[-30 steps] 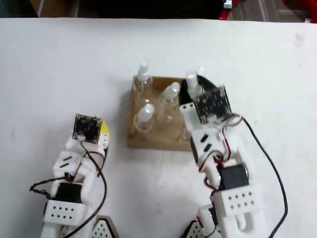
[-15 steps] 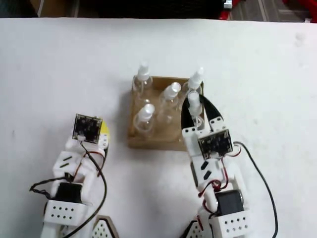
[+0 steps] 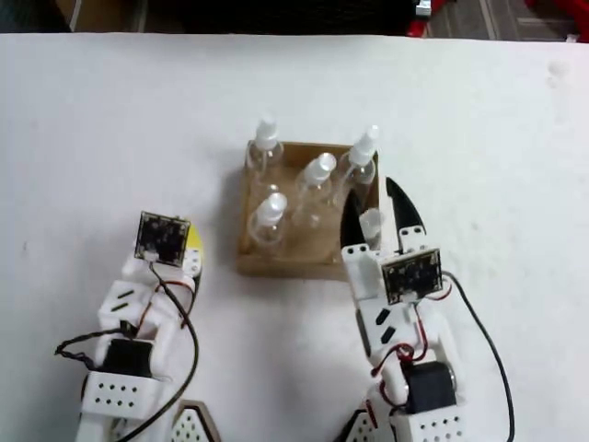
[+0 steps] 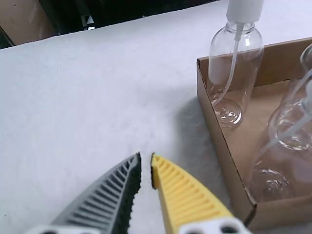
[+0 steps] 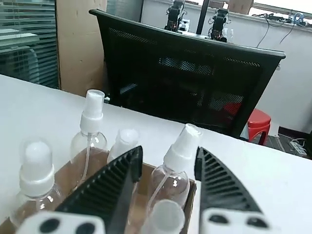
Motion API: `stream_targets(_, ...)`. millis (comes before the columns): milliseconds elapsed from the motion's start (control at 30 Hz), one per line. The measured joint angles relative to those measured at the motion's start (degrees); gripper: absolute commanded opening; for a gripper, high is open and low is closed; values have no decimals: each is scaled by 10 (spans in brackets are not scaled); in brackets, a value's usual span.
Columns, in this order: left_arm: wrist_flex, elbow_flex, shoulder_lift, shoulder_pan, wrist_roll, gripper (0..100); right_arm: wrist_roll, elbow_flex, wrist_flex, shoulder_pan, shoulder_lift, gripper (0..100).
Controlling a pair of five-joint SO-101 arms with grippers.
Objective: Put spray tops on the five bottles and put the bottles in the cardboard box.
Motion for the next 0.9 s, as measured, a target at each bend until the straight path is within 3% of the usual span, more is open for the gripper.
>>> stream_targets(233,0,0,0,0,0,42,-5,-100,68,28,-4,128)
stream_targets(333,0,0,0,0,0,38,-7,-136,76,79,-4,2)
stream_targets(400,0,0,0,0,0,38,-7,-155,94,98,4,37)
stream_targets(633,6,-33,-57,-40,0,38,-6,-254,237,104,-2,16)
stream_targets(900,179,-146,-190,-46,0,42,-6,-331,398,105,-7,16)
